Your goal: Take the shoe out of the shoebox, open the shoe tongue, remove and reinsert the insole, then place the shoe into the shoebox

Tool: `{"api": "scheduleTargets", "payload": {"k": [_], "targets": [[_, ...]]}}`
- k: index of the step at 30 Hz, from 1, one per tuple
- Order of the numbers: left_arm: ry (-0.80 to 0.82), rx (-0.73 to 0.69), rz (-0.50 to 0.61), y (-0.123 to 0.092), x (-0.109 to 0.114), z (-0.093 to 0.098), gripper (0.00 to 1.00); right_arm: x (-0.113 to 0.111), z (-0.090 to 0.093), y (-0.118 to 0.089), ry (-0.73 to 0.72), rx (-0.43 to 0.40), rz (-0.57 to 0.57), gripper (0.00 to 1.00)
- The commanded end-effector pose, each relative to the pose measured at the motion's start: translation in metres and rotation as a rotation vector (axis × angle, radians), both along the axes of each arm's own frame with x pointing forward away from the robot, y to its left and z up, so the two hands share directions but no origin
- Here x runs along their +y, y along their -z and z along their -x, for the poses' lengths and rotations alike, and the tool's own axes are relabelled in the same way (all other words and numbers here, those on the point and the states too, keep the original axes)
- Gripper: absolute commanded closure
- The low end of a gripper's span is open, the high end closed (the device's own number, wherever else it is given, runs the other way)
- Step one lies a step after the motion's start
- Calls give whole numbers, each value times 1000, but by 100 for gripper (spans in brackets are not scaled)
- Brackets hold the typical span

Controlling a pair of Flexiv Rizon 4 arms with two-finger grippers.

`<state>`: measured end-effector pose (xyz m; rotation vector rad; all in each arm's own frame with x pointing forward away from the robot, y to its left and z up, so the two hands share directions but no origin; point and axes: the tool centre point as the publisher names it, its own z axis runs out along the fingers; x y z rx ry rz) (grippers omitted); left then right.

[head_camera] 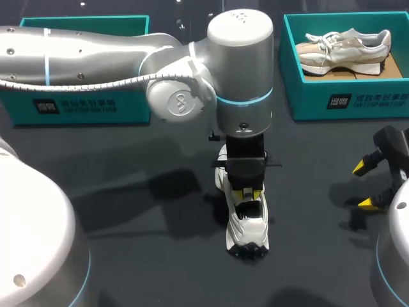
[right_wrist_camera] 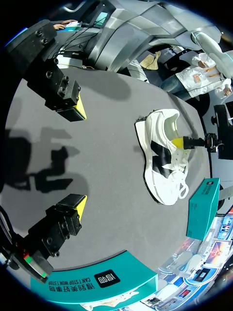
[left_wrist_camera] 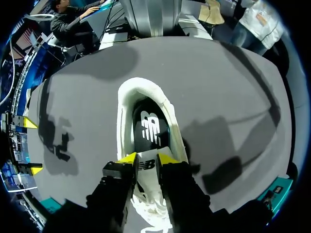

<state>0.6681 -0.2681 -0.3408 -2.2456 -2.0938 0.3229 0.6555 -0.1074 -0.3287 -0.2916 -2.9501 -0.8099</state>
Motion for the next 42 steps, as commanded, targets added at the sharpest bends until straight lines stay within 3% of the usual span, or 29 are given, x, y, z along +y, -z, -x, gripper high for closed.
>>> {"api": "scheduleTargets", "payload": {"k": [1, 5, 12, 16, 20, 21, 23, 35, 37, 39, 41, 42], "targets": [[-7, -20, 4, -15, 8, 2, 76, 1, 1, 0, 2, -2, 4, 0], [-19, -25, 3, -17, 9, 1, 75, 1, 1, 0, 2, -2, 4, 0], [-30, 20, -25, 5, 6, 3, 76, 1, 1, 0, 2, -2, 4, 0], [-35, 17, -9, -11, 10, 9, 71, 1, 1, 0, 2, -2, 4, 0], [-93, 10, -7, -35, 17, 14, 43, 1, 1, 0, 2, -2, 4, 0], [-144, 2, -5, -41, 18, 17, 25, 1, 1, 0, 2, -2, 4, 0], [-266, 19, -20, -53, 22, 19, 0, 1, 1, 0, 2, -2, 4, 0], [-300, 1, -40, -60, 25, 22, 0, 1, 1, 0, 2, -2, 4, 0], [-368, -13, -47, -58, 26, 34, 0, 1, 1, 0, 2, -2, 4, 0], [-570, -40, -114, -59, 24, 46, 0, 1, 1, 0, 2, -2, 4, 0], [-906, 44, -224, -60, 19, 60, 0, 1, 1, 0, 2, -2, 4, 0], [-983, -40, -226, -61, 18, 70, 0, 1, 1, 0, 2, -2, 4, 0]]}}
